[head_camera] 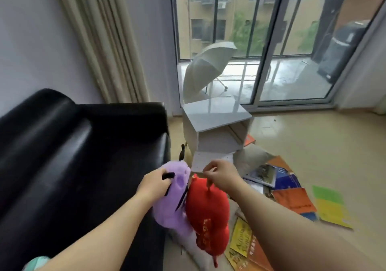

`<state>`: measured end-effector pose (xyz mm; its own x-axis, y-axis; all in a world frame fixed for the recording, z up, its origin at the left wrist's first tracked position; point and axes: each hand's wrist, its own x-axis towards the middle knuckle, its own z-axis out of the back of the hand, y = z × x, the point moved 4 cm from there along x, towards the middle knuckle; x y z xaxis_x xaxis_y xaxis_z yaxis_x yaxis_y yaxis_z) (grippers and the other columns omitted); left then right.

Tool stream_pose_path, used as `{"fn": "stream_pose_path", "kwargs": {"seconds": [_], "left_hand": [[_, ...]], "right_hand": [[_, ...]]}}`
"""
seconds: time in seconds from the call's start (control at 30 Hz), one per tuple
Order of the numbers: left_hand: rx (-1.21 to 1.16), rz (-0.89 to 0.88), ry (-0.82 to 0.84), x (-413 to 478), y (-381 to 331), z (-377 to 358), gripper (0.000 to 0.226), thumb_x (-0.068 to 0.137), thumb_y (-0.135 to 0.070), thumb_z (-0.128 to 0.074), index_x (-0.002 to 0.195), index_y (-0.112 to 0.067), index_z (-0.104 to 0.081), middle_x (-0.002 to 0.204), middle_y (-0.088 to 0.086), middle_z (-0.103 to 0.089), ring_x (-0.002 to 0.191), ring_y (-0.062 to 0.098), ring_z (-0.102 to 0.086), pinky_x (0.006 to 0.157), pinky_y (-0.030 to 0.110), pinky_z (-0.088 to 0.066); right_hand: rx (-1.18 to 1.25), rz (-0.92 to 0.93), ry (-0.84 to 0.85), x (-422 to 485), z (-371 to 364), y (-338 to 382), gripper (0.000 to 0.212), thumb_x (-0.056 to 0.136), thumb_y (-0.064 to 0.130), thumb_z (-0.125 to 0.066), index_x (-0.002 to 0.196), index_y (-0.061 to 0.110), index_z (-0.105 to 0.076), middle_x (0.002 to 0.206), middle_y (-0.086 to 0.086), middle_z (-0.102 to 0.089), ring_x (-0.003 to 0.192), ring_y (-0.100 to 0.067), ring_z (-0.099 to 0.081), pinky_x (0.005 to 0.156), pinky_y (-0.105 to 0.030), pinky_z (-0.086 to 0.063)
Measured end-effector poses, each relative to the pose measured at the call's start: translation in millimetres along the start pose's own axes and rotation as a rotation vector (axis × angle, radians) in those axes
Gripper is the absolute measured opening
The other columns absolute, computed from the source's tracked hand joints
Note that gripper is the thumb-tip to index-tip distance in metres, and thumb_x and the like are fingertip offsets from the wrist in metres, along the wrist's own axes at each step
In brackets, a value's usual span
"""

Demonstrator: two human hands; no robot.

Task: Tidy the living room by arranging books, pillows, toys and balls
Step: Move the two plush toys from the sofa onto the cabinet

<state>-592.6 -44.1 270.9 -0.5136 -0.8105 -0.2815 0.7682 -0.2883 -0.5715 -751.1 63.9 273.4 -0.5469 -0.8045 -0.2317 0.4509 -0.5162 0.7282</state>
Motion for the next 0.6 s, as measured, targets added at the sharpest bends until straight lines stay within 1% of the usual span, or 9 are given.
{"fn": "stream_pose_path", "kwargs": {"seconds": [0.07, 0.13, 0.17, 0.23, 0.3, 0.37, 0.43, 0.5, 0.6], "left_hand": [[0.057, -0.092, 0.053, -10, -50, -43, 0.011, 0.092, -0.021, -0.048, 0.083, -0.025, -0.054, 0.098, 0.007, -0.067, 0.087, 0.023, -0.062, 0.069, 0.028, -0.047], [0.105, -0.127, 0.054, -18, -80, -70, 0.014, 0.094, -0.021, -0.045, 0.094, -0.019, -0.059, 0.099, 0.006, -0.066, 0.086, 0.023, -0.060, 0.066, 0.028, -0.047], [0.141, -0.149, 0.070, -31, -107, -98, 0.017, 0.095, -0.020, -0.044, 0.098, -0.017, -0.060, 0.098, 0.006, -0.064, 0.085, 0.022, -0.059, 0.061, 0.027, -0.043], [0.211, -0.189, 0.075, -50, -148, -139, 0.018, 0.095, -0.021, -0.043, 0.100, -0.017, -0.059, 0.102, 0.007, -0.065, 0.089, 0.025, -0.059, 0.061, 0.027, -0.039], [0.238, -0.220, 0.086, -63, -181, -173, 0.018, 0.094, -0.022, -0.045, 0.102, -0.017, -0.060, 0.110, 0.010, -0.064, 0.099, 0.028, -0.059, 0.071, 0.029, -0.042], [0.273, -0.256, 0.123, -79, -219, -211, 0.018, 0.094, -0.024, -0.044, 0.101, -0.017, -0.059, 0.112, 0.011, -0.063, 0.102, 0.028, -0.058, 0.073, 0.030, -0.041], [0.297, -0.311, 0.178, -99, -261, -253, 0.016, 0.094, -0.024, -0.044, 0.097, -0.016, -0.058, 0.112, 0.011, -0.064, 0.100, 0.028, -0.059, 0.072, 0.030, -0.042], [0.308, -0.342, 0.224, -114, -293, -283, 0.016, 0.094, -0.024, -0.044, 0.095, -0.018, -0.058, 0.110, 0.010, -0.065, 0.098, 0.027, -0.060, 0.071, 0.029, -0.042], [0.340, -0.404, 0.269, -127, -339, -321, 0.015, 0.094, -0.025, -0.045, 0.097, -0.020, -0.059, 0.106, 0.006, -0.064, 0.094, 0.025, -0.060, 0.068, 0.027, -0.041]], "right_hand": [[0.084, -0.106, -0.075, -24, 38, -55, 0.025, 0.078, 0.006, -0.057, 0.059, 0.022, -0.056, 0.043, 0.007, -0.057, 0.050, -0.004, -0.057, 0.064, -0.027, -0.048], [0.171, -0.193, -0.130, -42, 60, -93, 0.024, 0.075, 0.001, -0.054, 0.058, 0.018, -0.055, 0.050, 0.002, -0.056, 0.059, -0.020, -0.058, 0.062, -0.032, -0.046], [0.214, -0.246, -0.172, -59, 82, -126, 0.024, 0.075, -0.001, -0.051, 0.060, 0.018, -0.054, 0.053, -0.002, -0.055, 0.060, -0.024, -0.057, 0.059, -0.031, -0.044], [0.274, -0.320, -0.217, -90, 119, -172, 0.021, 0.075, -0.002, -0.045, 0.066, 0.016, -0.052, 0.056, -0.006, -0.055, 0.056, -0.024, -0.053, 0.055, -0.028, -0.042], [0.320, -0.365, -0.266, -115, 154, -206, 0.019, 0.076, -0.003, -0.042, 0.069, 0.014, -0.048, 0.054, -0.007, -0.052, 0.051, -0.022, -0.049, 0.050, -0.025, -0.040], [0.324, -0.408, -0.331, -146, 195, -240, 0.014, 0.077, 0.003, -0.046, 0.069, 0.014, -0.047, 0.055, -0.005, -0.052, 0.049, -0.018, -0.047, 0.046, -0.020, -0.036], [0.321, -0.455, -0.417, -177, 240, -278, 0.010, 0.074, 0.014, -0.054, 0.065, 0.016, -0.048, 0.059, -0.004, -0.053, 0.059, -0.020, -0.050, 0.056, -0.022, -0.037], [0.312, -0.526, -0.483, -199, 273, -311, 0.015, 0.079, 0.015, -0.055, 0.065, 0.015, -0.050, 0.067, -0.007, -0.056, 0.072, -0.021, -0.052, 0.064, -0.023, -0.035], [0.327, -0.628, -0.554, -226, 306, -357, 0.023, 0.081, 0.013, -0.053, 0.059, 0.013, -0.049, 0.071, -0.011, -0.059, 0.070, -0.024, -0.052, 0.058, -0.026, -0.037]]}}
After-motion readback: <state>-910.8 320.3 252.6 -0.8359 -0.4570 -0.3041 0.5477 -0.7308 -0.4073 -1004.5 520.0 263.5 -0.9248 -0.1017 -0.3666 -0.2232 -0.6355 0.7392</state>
